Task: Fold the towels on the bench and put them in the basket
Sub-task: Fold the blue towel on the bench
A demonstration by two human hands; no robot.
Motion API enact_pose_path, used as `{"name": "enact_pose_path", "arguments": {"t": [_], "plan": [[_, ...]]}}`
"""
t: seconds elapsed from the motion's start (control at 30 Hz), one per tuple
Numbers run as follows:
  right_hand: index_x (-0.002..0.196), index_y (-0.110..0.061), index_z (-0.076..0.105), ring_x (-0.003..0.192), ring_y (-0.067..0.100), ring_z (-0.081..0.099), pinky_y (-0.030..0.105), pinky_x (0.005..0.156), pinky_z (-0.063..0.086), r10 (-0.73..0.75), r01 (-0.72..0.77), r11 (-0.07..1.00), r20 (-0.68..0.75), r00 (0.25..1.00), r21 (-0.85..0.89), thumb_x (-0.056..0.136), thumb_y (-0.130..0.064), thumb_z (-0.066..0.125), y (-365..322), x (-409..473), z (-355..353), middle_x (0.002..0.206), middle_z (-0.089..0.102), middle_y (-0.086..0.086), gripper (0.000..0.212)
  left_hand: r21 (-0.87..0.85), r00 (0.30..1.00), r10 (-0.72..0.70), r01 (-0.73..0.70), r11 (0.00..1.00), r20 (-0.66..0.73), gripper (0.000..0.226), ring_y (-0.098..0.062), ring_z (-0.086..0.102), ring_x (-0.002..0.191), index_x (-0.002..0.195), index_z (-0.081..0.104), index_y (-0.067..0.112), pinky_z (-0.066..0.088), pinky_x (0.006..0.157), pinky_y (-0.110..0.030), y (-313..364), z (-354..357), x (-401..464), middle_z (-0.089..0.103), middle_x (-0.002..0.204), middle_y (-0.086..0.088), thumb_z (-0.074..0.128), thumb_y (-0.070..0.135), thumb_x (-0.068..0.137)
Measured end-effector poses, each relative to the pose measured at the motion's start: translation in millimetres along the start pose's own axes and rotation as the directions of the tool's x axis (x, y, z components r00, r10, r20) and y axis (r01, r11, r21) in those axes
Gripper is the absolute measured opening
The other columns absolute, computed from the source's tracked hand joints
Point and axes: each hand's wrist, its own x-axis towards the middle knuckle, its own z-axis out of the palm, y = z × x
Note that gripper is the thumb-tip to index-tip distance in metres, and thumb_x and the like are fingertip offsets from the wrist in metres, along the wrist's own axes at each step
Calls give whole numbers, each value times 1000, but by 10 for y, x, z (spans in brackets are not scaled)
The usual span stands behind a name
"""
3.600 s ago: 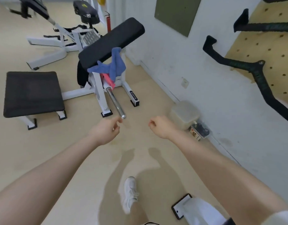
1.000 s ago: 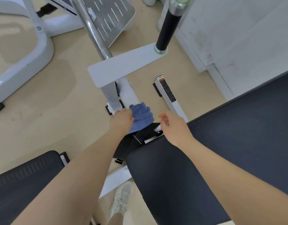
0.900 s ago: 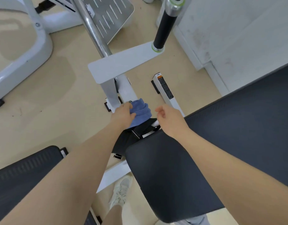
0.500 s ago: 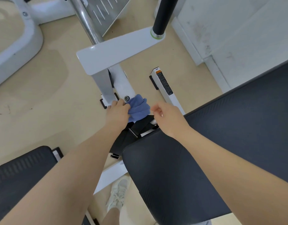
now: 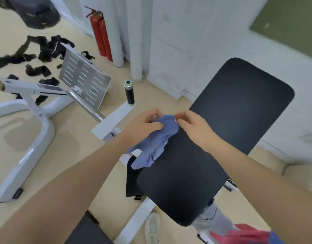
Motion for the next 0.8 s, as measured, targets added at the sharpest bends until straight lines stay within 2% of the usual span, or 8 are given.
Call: {"name": "enact_pose_path", "arguments": {"t": [0.07, 0.13, 0.2, 0.3, 0.43, 0.6, 0.7, 0.8], "plan": [[108, -17, 62, 100, 14, 60, 30, 91, 49, -23, 24, 999, -27, 999, 41, 92, -10, 47, 4, -303, -308, 107, 64, -3, 23, 45, 988, 61, -67, 997, 139, 18, -12, 44, 63, 90, 53, 2, 37, 55, -14, 351, 212, -116, 49, 70, -11, 54, 14, 77], [98, -20, 64, 91, 11, 60, 31, 89, 49, -71, 71, 997, -7, 997, 7, 91, -7, 47, 70, -617, -623, 96, 65, -9, 23, 124, 959, 82, -119, 985, 271, 9, -10, 42, 59, 85, 54, 13, 35, 55, -14, 634, 488, -199, 49, 64, -1, 56, 16, 76], [91, -22, 65, 83, 5, 59, 24, 80, 47, -114, 113, 993, -26, 993, -27, 90, -4, 47, 147, -975, -920, 87, 64, -16, 26, 179, 925, 105, -181, 967, 366, 11, -9, 42, 59, 77, 52, 25, 36, 57, -16, 894, 824, -290, 50, 61, 8, 56, 16, 76], [87, -18, 65, 74, 0, 55, 13, 71, 43, -134, 133, 991, -134, 982, -19, 89, 0, 45, 345, -1591, -1295, 81, 63, -15, 27, 260, 860, 187, -339, 904, 474, 24, -9, 43, 63, 74, 48, 30, 37, 60, -18, 1218, 1395, -412, 52, 68, 6, 61, 11, 80], [78, -13, 58, 71, 11, 49, 28, 70, 41, -109, 141, 986, -305, 946, 87, 87, -12, 48, 822, -2574, -1719, 76, 60, 1, 14, 344, 786, 302, -533, 773, 540, 28, -4, 38, 58, 68, 43, 22, 35, 56, -13, 1516, 2273, -642, 44, 63, 10, 65, 8, 79], [77, -23, 53, 67, 9, 46, 23, 64, 39, -79, 166, 970, -420, 904, 175, 80, -27, 51, 1391, -3971, -2185, 70, 54, -13, 5, 276, 661, 493, -715, 642, 566, 36, -6, 40, 63, 59, 32, 33, 33, 59, -14, 1747, 3604, -1163, 51, 71, -2, 63, 19, 72], [88, -19, 52, 75, 8, 49, 17, 71, 41, -105, 177, 979, -505, 857, 97, 74, -41, 55, 1698, -4863, -2459, 81, 55, -11, 26, 235, 578, 606, -801, 551, 547, 29, -1, 42, 69, 61, 35, 25, 32, 59, -12, 1880, 4458, -1545, 51, 86, 5, 61, 17, 73], [90, -24, 50, 79, 10, 53, 15, 72, 41, -82, 56, 997, -602, 794, -61, 74, -36, 60, 2044, -5717, -2713, 86, 59, -6, 22, 174, 505, 666, -849, 500, 549, 14, -8, 40, 65, 71, 38, 23, 32, 57, -20, 2006, 5315, -1911, 39, 73, 10, 52, 27, 73]]}}
